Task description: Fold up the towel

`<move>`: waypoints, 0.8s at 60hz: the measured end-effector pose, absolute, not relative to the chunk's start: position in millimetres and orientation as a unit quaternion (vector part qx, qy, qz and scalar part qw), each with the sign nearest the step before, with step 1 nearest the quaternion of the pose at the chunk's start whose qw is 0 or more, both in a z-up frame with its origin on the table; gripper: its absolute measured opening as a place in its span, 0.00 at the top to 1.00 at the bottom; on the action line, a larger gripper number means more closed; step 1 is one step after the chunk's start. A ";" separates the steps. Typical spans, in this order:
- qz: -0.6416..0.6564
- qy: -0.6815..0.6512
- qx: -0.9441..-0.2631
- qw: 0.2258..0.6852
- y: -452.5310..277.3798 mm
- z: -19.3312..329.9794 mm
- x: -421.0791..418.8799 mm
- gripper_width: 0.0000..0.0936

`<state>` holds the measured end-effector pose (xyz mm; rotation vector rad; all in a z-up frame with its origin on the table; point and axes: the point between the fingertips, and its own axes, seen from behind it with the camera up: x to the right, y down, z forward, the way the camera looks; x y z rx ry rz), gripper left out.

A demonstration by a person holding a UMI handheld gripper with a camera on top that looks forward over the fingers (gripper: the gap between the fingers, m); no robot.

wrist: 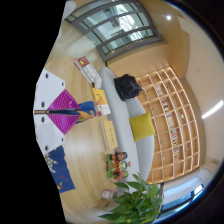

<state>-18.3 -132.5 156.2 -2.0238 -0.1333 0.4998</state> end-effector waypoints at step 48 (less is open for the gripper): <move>-0.005 -0.020 -0.863 0.506 -234.0 137.8 222.4 0.09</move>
